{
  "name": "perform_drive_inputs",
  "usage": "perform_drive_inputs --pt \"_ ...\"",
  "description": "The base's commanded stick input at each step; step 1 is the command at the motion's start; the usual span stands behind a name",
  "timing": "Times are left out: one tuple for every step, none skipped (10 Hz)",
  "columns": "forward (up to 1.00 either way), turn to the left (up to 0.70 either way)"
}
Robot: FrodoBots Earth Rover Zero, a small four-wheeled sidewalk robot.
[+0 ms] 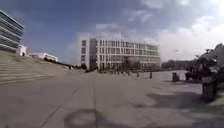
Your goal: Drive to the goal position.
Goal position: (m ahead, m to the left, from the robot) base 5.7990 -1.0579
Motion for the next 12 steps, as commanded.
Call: perform_drive_inputs --pt "0.85 -0.13" --pt "0.85 -0.14" --pt "0.85 -0.14" --pt "0.85 -0.14" --pt "0.85 -0.14" --pt "0.85 -0.14" --pt "0.85 -0.14" --pt "0.85 -0.18" --pt "0.85 -0.20" --pt "0.85 -0.21" --pt "0.85 -0.21" --pt "0.85 -0.21"
